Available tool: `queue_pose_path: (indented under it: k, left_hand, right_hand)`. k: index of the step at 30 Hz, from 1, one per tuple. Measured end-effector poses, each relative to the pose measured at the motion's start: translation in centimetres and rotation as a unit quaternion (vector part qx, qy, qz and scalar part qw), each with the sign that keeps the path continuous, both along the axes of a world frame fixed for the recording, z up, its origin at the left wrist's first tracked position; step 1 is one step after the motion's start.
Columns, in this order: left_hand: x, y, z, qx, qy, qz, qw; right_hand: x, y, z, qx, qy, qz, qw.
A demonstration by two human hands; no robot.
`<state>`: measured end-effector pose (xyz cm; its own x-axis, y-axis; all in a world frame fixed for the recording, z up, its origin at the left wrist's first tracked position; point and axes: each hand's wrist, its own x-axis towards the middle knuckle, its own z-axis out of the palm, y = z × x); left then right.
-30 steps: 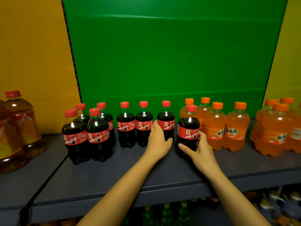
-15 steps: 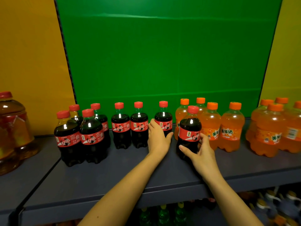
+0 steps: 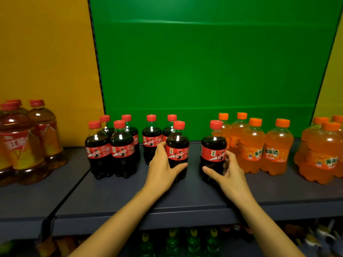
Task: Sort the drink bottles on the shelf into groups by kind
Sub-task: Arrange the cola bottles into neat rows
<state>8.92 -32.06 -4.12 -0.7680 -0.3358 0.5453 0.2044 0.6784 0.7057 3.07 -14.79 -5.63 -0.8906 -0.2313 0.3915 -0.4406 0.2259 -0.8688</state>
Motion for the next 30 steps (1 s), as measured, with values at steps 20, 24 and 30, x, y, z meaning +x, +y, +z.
queue_pose_path:
  k: [20,24,30]
  left_hand:
    - [3.1,-4.8,-0.4,-0.010,0.002,0.039,0.999]
    - [3.5,-4.8,-0.5,-0.049,0.022,0.043,0.998]
    - [4.1,-4.9,-1.1,-0.079,0.032,0.081,0.993]
  right_hand:
    - [1.3,-8.4,0.2,0.034,0.008,0.046,0.998]
    - [1.2,-8.6,0.1,0.039,0.006,0.043,0.998]
    - [1.3,-8.4,0.0,0.032,0.017,0.027,0.999]
